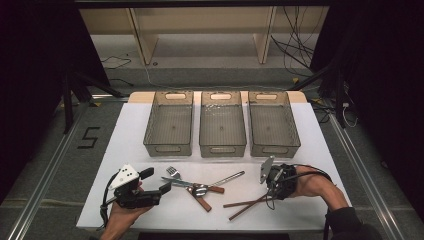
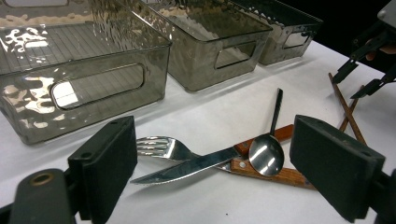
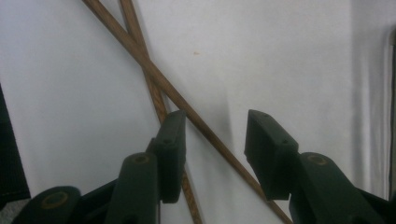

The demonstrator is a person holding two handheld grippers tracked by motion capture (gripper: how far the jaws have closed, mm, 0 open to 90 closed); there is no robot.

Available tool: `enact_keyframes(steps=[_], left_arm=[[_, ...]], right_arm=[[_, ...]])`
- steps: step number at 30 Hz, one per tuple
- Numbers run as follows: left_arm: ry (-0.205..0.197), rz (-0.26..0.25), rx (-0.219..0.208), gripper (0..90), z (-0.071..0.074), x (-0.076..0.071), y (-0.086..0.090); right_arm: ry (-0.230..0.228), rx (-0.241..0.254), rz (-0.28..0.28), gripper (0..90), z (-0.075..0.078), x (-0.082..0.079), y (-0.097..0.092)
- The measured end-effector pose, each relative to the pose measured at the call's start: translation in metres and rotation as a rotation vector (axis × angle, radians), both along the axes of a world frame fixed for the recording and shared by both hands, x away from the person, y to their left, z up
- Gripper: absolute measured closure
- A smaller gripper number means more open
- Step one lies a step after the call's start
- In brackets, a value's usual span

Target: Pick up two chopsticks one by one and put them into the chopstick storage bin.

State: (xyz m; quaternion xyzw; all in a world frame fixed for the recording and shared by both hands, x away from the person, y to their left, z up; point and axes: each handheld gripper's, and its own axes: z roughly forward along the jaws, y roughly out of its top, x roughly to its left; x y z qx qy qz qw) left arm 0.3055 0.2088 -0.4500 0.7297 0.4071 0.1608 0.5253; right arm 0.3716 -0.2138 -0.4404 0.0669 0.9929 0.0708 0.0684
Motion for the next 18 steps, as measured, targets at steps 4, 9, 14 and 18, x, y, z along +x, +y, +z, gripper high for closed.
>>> enact_keyframes(steps=[4,9,14,18], left_arm=[[0.001,0.002,0.0,14.6,0.0,0.0,0.0],[0.002,0.002,0.0,14.6,0.0,0.0,0.0],[0.002,0.003,0.0,14.6,0.0,0.0,0.0],[0.003,0.004,0.002,14.6,0.0,0.0,0.0]], right_arm=[[0.007,-0.029,0.028,61.1,-0.004,0.0,0.002],[0.011,-0.056,0.057,61.6,-0.007,0.0,0.005],[0.012,-0.078,0.076,63.5,-0.01,0.001,0.009],[0.013,-0.084,0.098,66.4,-0.012,0.002,0.011]])
